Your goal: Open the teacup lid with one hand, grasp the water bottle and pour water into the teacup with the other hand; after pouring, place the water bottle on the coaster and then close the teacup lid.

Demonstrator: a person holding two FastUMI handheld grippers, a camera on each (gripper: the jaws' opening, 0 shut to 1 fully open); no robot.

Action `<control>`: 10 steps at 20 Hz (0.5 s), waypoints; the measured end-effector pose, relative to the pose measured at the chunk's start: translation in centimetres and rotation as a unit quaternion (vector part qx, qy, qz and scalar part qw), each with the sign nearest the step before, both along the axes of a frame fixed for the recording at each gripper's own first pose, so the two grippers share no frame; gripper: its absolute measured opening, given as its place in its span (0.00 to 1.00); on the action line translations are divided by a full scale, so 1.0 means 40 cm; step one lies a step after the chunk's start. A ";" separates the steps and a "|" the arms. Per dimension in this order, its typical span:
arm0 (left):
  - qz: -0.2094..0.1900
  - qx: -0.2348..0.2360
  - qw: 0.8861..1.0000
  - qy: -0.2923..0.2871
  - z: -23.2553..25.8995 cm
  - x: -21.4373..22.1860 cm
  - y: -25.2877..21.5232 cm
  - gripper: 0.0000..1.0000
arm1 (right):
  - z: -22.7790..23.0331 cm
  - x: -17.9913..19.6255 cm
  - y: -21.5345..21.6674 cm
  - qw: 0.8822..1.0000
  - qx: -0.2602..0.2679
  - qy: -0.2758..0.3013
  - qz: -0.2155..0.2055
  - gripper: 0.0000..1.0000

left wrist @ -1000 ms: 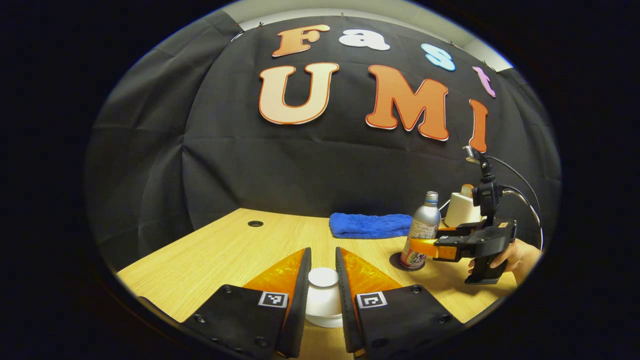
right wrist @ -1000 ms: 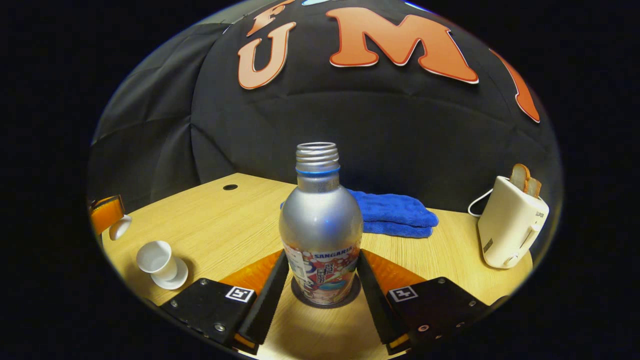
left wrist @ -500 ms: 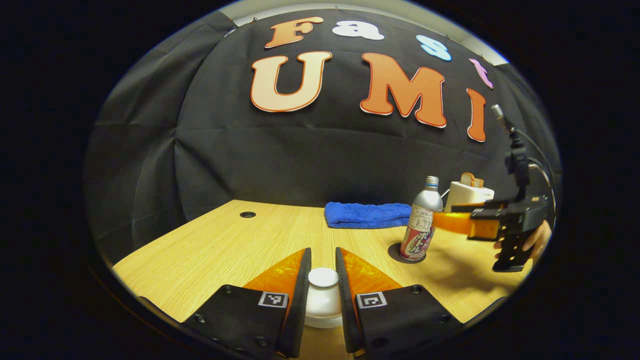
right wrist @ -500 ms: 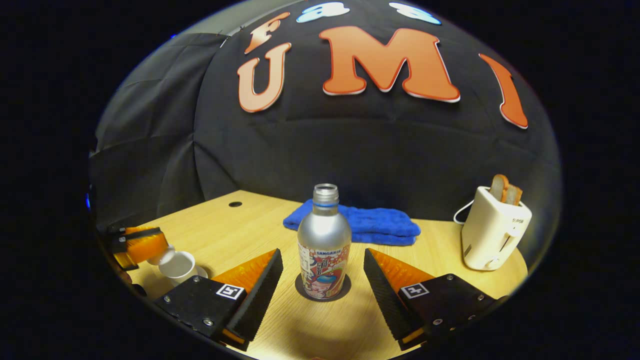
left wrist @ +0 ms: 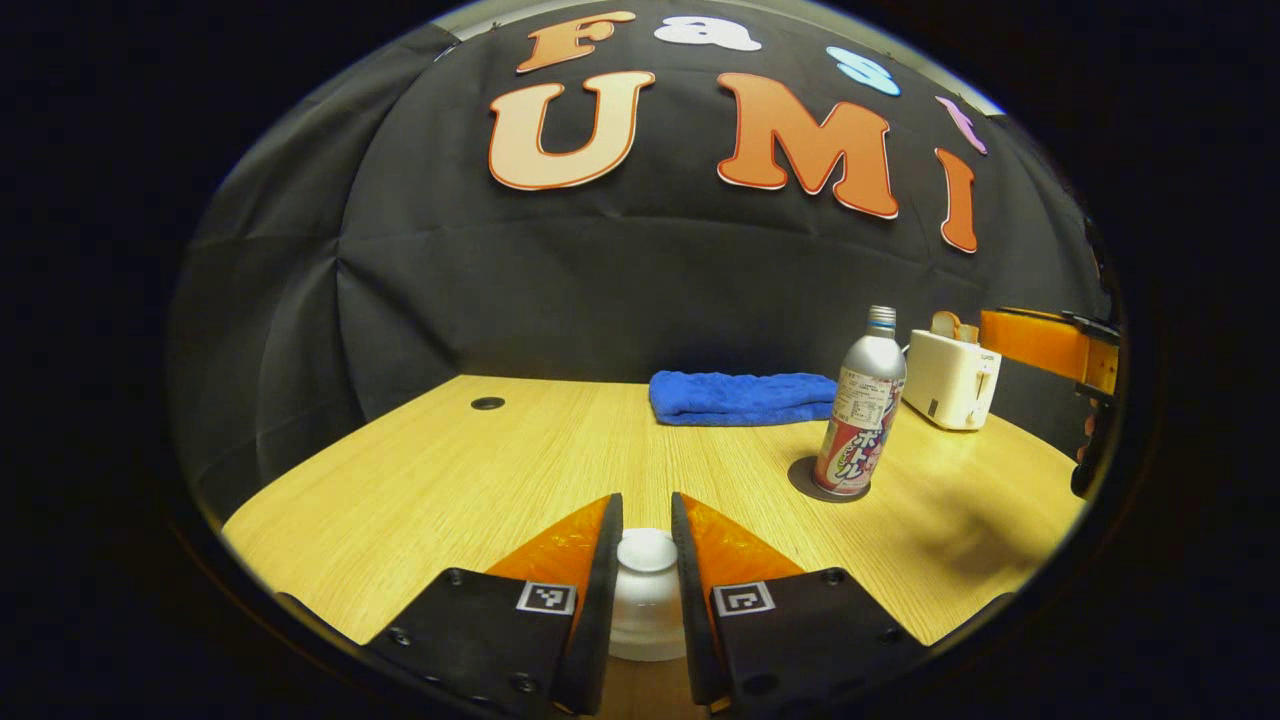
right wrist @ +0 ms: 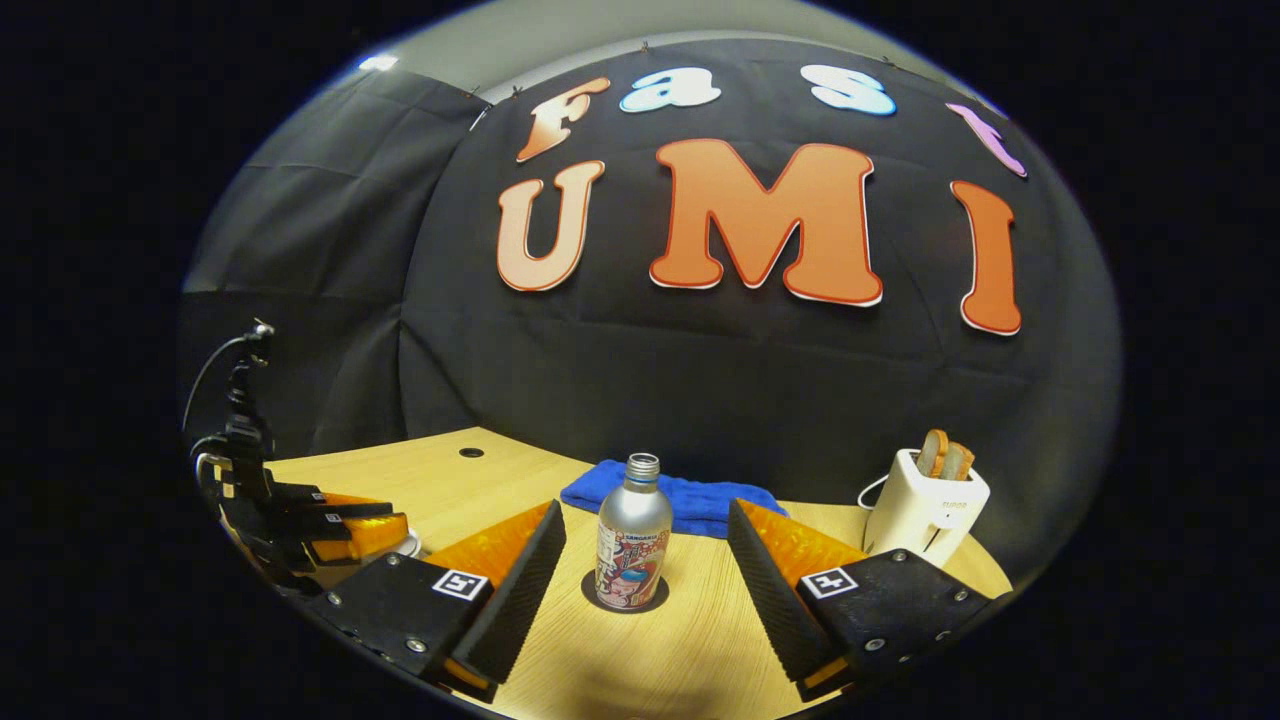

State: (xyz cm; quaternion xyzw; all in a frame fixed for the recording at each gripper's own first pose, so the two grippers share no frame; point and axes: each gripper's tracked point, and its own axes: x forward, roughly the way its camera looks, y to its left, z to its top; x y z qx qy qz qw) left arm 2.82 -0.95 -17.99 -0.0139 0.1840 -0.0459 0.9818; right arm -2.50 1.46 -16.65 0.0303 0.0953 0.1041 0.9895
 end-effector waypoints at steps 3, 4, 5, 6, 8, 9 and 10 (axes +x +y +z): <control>0.004 0.009 1.000 0.000 -0.007 0.001 0.007 0.36 | -0.003 -0.015 -0.020 1.000 -0.002 0.001 -0.012 0.99; 0.003 0.008 1.000 -0.002 -0.005 0.000 0.006 0.36 | 0.001 -0.021 -0.016 1.000 0.002 0.001 -0.010 0.99; 0.003 0.010 1.000 0.002 -0.011 -0.006 0.002 0.38 | 0.003 -0.025 -0.016 1.000 0.006 0.000 -0.010 0.99; 0.004 0.010 1.000 0.002 -0.012 -0.007 0.007 0.39 | 0.000 -0.026 -0.020 1.000 0.007 0.001 -0.012 0.98; 0.010 0.010 1.000 -0.009 0.009 -0.001 0.010 0.45 | 0.003 -0.029 -0.033 1.000 0.001 0.000 -0.021 0.99; 0.015 0.013 1.000 -0.019 0.027 0.002 0.011 0.49 | 0.008 -0.029 -0.037 1.000 -0.002 -0.003 -0.025 0.99; 0.014 0.014 0.999 -0.034 0.053 0.009 0.008 0.49 | 0.019 -0.032 -0.040 1.000 -0.004 -0.008 -0.028 0.99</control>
